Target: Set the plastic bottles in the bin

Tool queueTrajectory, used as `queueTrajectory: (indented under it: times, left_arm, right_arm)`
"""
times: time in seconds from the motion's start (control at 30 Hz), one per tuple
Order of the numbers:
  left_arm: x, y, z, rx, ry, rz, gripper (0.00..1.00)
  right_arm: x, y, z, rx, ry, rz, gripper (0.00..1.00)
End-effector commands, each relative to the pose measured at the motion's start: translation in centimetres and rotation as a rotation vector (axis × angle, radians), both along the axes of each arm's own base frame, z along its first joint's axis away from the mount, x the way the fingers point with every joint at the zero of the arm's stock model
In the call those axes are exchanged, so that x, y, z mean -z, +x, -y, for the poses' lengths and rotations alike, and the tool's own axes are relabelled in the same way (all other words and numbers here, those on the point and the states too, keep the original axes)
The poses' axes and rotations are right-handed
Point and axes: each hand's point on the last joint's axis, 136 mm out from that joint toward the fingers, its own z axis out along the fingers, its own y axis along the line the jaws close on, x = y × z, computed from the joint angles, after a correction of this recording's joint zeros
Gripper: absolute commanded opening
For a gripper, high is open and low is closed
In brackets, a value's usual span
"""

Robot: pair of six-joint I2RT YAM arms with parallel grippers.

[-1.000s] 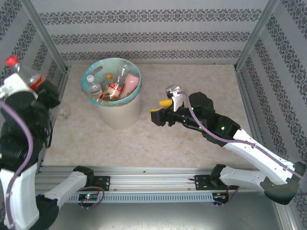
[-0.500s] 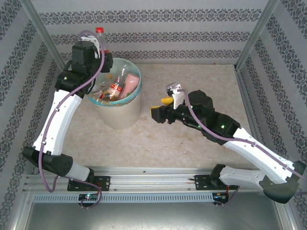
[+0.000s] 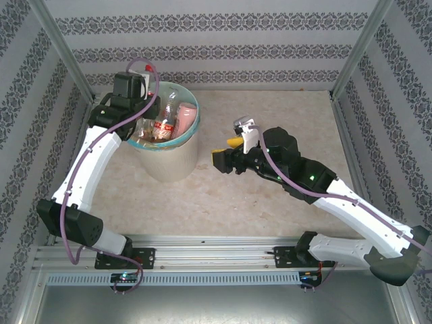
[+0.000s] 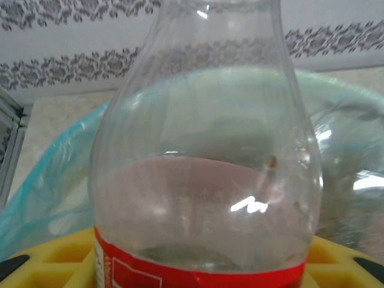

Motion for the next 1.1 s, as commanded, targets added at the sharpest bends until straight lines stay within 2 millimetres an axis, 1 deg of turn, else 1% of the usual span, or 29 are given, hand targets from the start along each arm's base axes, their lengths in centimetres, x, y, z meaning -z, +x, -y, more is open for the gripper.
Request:
queueTrajectory:
  times: [0.0,0.1,0.33,0.47,0.53,0.63,0.73,0.87,0.97,1.03,1.07]
  left_arm:
    - [3.4,-0.6,0.2,0.004,-0.028,-0.116,0.47]
    - [4.8,-1.0,0.0,0.002,-0.037,-0.163,0.47]
    - [6.9,-1.3,-0.5,-0.009,-0.066,-0.227,0.48]
    - [7.5,-1.6,-0.8,-0.016,-0.090,-0.260,0.49]
    - [7.6,-1.7,-1.0,-0.018,-0.096,-0.279,0.45]
    - [7.9,-1.8,-1.1,-0.017,-0.091,-0.294,0.45]
    - [8.8,-2.0,-1.3,-0.013,-0.084,-0.315,0.46]
    - [10.6,-2.4,-0.9,0.014,-0.087,-0.376,0.46]
    - [11.2,-2.7,-1.1,0.019,-0.067,-0.403,0.46]
    - [11.2,-2.8,-1.1,0.022,-0.061,-0.405,0.50]
    - [10.8,-2.8,-1.0,0.026,-0.067,-0.393,0.56]
  right_arm:
    - [0.1,0.1,-0.3,-0.002,0.000,-0.010,0.73]
    - [0.2,0.2,-0.4,-0.001,-0.002,-0.009,0.73]
    - [0.2,0.5,-0.9,-0.009,-0.002,-0.016,0.73]
    - [0.1,0.5,-1.1,-0.012,-0.001,-0.021,0.73]
    - [0.0,0.6,-1.1,-0.010,0.001,-0.019,0.73]
    - [0.0,0.6,-1.0,-0.006,0.001,-0.017,0.73]
    - [0.1,0.6,-1.0,-0.001,0.002,-0.021,0.73]
    - [0.3,0.5,-1.2,-0.006,0.001,-0.028,0.73]
    - [0.4,0.6,-1.3,-0.005,0.000,-0.030,0.73]
    - [0.2,0.6,-1.4,-0.007,0.003,-0.029,0.73]
    - [0.2,0.6,-1.5,-0.010,0.004,-0.028,0.73]
